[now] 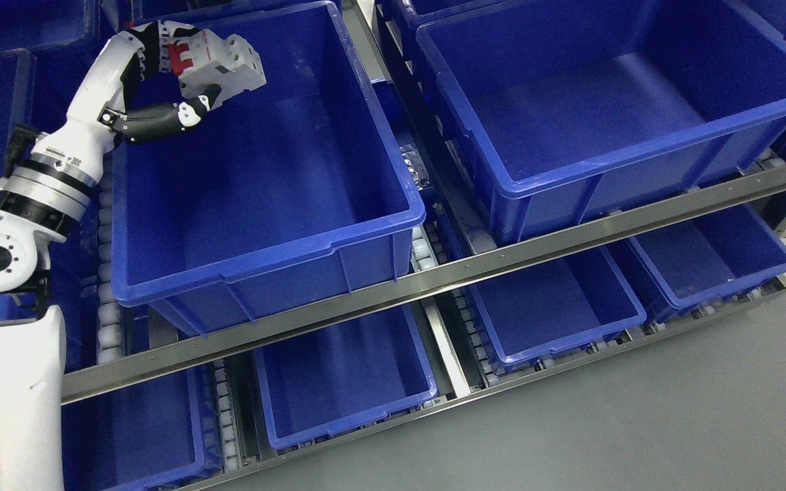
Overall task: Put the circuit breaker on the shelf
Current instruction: 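Lower the breaker into the upper blue bin with the left hand, then release the breaker and withdraw the left hand from the bin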
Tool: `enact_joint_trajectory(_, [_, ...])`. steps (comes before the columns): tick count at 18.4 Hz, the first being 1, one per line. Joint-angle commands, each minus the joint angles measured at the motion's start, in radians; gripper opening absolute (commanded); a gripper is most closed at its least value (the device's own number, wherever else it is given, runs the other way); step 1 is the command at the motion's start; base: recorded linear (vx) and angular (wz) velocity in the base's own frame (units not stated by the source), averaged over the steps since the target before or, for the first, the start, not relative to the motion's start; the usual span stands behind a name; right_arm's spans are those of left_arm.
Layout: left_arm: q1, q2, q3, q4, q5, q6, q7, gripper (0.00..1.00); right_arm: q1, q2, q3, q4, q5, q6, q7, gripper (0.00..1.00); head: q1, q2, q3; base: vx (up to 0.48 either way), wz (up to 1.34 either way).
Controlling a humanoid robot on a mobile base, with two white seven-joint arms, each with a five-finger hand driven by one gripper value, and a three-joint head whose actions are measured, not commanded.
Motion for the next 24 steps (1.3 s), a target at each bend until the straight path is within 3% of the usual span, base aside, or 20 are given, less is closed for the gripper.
enact_joint_trajectory(1, [-0.139,0.046,-0.243,0.311,-0.307,-0.001,-0.091,0.11,0.018,-0.017,0.0,0.0,0.0,-0.042,-0.001,1.0,0.0,0.0,0.0,0.018,0.1])
enact_joint_trajectory(5, [-0.163,-0.011,-0.254,0.388,-0.414,-0.007,-0.091,0.11,0.018,-0.017,0.0,0.0,0.0,-0.042,-0.001,1.0,0.0,0.0,0.0,0.028,0.09])
enact_joint_trajectory(13, [-0.163,-0.011,-0.242,0.399,-0.416,-0.007,-0.089,0.12,0.018,-0.017,0.0,0.0,0.0,-0.042,-0.001,1.0,0.0,0.0,0.0,0.017,0.06])
enact_joint_trajectory(16, [-0.163,-0.019,-0.24,0.399,-0.416,-0.007,-0.088,0.17,0.018,-0.017,0.0,0.0,0.0,-0.042,-0.001,1.0,0.0,0.0,0.0,0.004,0.01])
enact_joint_trajectory(22, [-0.163,-0.06,-0.242,0.399,-0.418,-0.006,-0.084,0.41,0.018,-0.017,0.0,0.0,0.0,-0.042,-0.001,1.0,0.0,0.0,0.0,-0.002,-0.01])
enact_joint_trajectory(23, [-0.163,-0.06,-0.242,0.399,-0.416,-0.006,-0.084,0.47,0.018,-0.017,0.0,0.0,0.0,-0.042,-0.001,1.0,0.0,0.0,0.0,-0.001,0.02])
enact_joint_trajectory(24, [-0.163,-0.062,-0.24,0.399,-0.416,-0.006,-0.083,0.59,0.018,-0.017,0.0,0.0,0.0,-0.042,-0.001,1.0,0.0,0.0,0.0,0.0,0.0])
